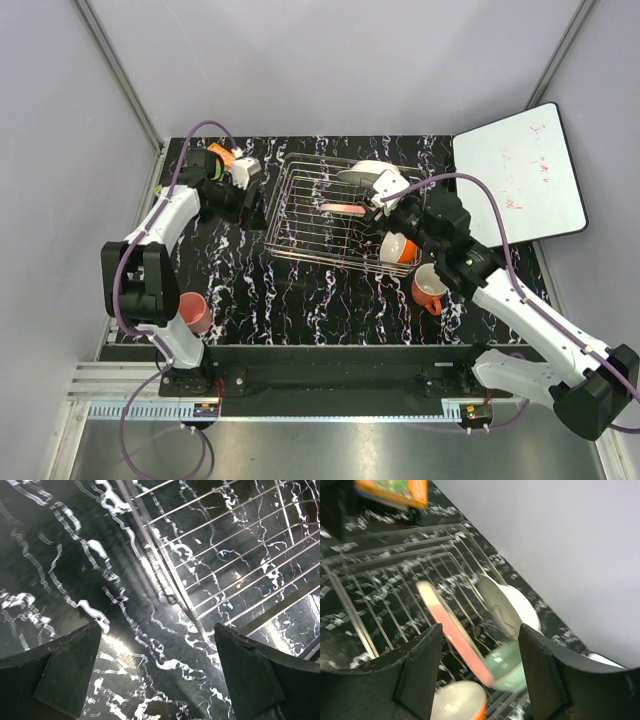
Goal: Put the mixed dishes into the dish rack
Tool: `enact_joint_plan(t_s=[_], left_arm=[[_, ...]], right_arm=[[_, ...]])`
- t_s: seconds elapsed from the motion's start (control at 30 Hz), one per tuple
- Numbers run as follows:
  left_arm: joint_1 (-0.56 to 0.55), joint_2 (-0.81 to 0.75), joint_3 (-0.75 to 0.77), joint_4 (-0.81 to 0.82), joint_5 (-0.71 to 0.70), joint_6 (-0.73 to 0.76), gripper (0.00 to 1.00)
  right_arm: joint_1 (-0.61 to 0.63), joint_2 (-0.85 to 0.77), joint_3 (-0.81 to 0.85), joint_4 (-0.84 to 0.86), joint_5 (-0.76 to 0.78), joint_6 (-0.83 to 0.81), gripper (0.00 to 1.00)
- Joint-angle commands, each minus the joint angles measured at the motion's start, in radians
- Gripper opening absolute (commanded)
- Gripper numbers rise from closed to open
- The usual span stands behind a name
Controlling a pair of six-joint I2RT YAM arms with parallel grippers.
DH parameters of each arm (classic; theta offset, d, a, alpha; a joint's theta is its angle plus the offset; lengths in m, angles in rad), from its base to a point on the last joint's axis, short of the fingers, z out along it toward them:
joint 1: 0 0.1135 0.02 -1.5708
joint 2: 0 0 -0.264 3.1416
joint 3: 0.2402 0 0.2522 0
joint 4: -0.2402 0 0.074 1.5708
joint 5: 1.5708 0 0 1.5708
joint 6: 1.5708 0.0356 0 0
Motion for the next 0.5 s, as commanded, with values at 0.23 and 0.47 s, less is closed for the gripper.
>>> enact_joint_plan(t_s=[0.23,0.47], left_arm=[[-0.074,0.025,0.024,0.094,-0.032,-0.045,0.99],[-0.107,-0.006,-0.053,0.111,-0.046,-0.037,0.99]], right_arm=[[-0.003,0.212,0.027,0.365,-0.214,0.313,0.67],[0.001,0.409,0.158,0.383,-0.309,0.269,0.66]])
